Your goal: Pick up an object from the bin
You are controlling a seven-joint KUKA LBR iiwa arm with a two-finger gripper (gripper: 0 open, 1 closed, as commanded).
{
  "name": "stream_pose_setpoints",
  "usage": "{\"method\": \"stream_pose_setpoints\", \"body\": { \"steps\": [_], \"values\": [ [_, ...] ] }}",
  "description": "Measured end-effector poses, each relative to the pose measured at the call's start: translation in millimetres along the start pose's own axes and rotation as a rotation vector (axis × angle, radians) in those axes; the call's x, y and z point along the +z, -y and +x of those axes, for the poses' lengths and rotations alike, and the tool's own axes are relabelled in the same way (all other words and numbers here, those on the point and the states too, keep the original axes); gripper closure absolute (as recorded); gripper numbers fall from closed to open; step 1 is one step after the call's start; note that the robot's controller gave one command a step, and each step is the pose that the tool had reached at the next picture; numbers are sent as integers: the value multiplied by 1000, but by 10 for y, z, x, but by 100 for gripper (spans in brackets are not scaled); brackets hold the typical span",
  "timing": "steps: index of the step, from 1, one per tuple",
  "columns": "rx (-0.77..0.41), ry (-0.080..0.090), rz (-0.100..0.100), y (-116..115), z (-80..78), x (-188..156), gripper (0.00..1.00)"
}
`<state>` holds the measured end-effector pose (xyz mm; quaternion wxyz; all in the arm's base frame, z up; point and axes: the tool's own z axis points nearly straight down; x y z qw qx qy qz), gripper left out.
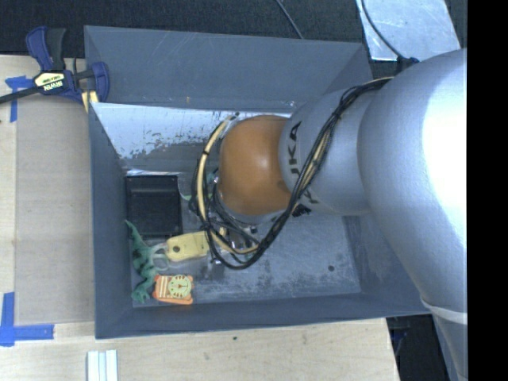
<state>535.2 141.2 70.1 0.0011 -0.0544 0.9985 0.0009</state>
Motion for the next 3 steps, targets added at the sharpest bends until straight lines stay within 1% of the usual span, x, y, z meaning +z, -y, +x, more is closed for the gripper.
{"method": "stream_pose_setpoints", "body": {
  "steps": [1,2,3],
  "values": [
    [-98,20,2,-227,41,-537,0],
    [-10,-1,2,-6,15,-47,0],
    [-134,20,2,25,44,-8,0]
  ]
}}
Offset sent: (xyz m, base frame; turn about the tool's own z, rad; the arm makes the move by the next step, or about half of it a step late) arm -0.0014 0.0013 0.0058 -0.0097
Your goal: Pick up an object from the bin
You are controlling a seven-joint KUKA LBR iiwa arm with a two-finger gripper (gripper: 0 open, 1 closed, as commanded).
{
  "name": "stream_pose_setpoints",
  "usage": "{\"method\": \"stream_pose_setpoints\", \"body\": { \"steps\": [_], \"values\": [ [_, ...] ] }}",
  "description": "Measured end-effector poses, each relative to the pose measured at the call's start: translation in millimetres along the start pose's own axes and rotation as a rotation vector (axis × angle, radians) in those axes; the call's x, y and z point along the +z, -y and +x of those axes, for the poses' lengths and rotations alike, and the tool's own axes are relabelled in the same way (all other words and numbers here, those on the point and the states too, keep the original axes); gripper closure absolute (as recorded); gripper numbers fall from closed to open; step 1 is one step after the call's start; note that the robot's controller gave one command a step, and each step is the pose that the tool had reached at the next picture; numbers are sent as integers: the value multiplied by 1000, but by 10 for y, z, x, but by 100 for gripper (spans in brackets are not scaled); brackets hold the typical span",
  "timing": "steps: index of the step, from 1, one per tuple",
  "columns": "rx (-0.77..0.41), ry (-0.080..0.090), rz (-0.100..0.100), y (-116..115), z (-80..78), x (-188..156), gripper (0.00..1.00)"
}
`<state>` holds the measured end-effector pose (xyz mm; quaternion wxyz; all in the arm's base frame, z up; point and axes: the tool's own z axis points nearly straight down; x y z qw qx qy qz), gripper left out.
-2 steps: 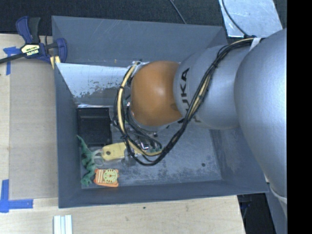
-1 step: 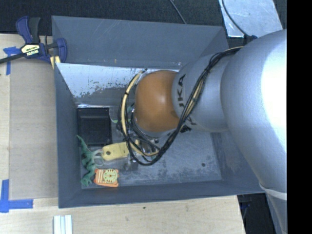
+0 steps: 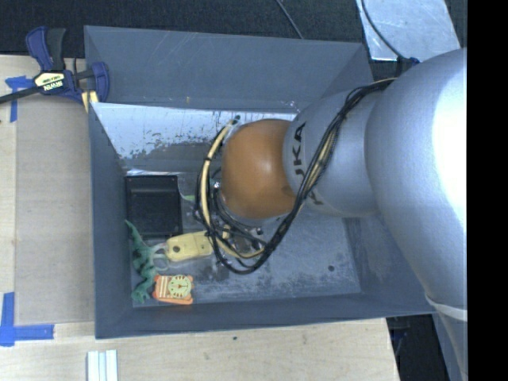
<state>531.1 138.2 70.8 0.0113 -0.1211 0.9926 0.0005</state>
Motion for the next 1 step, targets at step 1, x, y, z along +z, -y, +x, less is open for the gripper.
{"method": "stream_pose_setpoints", "body": {
  "steps": [1],
  "values": [
    [121,-17,-1,-25,-44,-47,100]
  ]
}}
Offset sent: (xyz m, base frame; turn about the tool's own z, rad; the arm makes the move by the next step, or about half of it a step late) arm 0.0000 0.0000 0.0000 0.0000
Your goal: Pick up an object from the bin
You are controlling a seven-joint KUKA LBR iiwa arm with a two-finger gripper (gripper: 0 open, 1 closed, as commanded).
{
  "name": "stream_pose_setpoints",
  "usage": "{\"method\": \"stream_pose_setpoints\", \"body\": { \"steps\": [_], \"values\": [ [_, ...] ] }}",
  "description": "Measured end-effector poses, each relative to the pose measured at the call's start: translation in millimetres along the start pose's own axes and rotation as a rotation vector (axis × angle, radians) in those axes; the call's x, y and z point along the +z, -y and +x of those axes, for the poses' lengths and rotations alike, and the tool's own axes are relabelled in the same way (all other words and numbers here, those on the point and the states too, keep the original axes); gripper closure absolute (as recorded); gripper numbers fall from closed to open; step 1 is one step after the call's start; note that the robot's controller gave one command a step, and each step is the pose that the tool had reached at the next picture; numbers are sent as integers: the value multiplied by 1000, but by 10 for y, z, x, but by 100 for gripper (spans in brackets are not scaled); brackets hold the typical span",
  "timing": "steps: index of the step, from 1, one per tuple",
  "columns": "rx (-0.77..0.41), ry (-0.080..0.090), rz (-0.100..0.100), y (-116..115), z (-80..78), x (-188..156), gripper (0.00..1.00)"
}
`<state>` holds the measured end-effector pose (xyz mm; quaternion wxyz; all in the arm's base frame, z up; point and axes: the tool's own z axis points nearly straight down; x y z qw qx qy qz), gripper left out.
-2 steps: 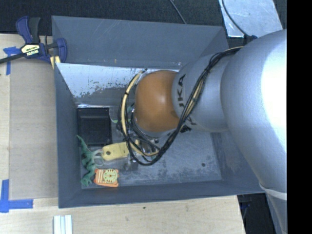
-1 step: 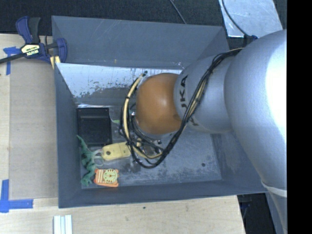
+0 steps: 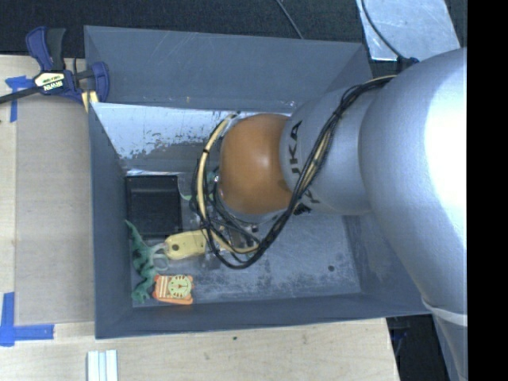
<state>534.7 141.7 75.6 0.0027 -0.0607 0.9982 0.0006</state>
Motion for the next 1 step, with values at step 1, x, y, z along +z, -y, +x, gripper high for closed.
{"method": "stream_pose_setpoints", "body": {
  "steps": [1],
  "values": [
    [0,0,0,0,0,0,100]
  ]
}}
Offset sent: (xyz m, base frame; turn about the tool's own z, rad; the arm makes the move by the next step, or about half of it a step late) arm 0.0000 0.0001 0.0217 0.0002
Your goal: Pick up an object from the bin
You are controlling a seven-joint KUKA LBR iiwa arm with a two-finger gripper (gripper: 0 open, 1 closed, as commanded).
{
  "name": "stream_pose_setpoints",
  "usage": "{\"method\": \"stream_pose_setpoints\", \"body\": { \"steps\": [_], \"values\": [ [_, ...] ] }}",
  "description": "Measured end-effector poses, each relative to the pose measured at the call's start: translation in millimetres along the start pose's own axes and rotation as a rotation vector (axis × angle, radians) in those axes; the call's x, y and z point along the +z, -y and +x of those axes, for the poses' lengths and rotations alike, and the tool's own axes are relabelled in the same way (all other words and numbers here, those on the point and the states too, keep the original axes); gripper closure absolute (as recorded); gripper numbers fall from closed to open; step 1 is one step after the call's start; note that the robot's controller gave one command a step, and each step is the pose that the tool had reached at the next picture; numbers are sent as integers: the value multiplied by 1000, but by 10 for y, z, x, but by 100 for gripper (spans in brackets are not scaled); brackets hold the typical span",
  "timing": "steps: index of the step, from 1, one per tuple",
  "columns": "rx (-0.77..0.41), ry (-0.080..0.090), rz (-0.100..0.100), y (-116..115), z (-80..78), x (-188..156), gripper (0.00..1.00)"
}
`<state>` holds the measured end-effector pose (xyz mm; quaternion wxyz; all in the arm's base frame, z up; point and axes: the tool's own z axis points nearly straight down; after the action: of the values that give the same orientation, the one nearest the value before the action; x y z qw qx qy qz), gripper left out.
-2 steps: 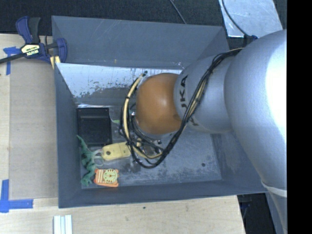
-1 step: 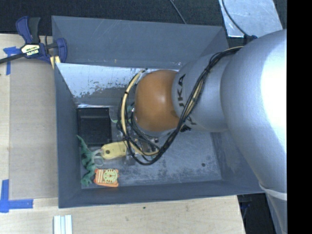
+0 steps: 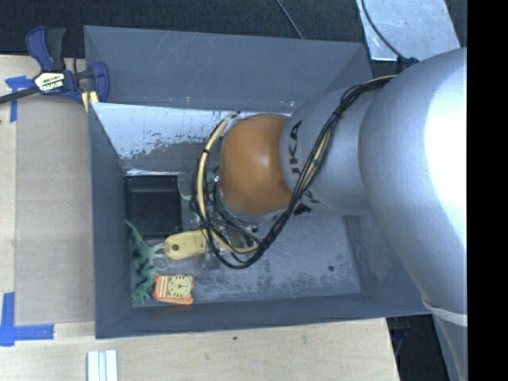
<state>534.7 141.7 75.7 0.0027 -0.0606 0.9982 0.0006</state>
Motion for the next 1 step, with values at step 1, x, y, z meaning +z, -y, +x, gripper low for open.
{"method": "stream_pose_setpoints", "body": {
  "steps": [1],
  "values": [
    [0,0,0,1,2,-137,100]
  ]
}}
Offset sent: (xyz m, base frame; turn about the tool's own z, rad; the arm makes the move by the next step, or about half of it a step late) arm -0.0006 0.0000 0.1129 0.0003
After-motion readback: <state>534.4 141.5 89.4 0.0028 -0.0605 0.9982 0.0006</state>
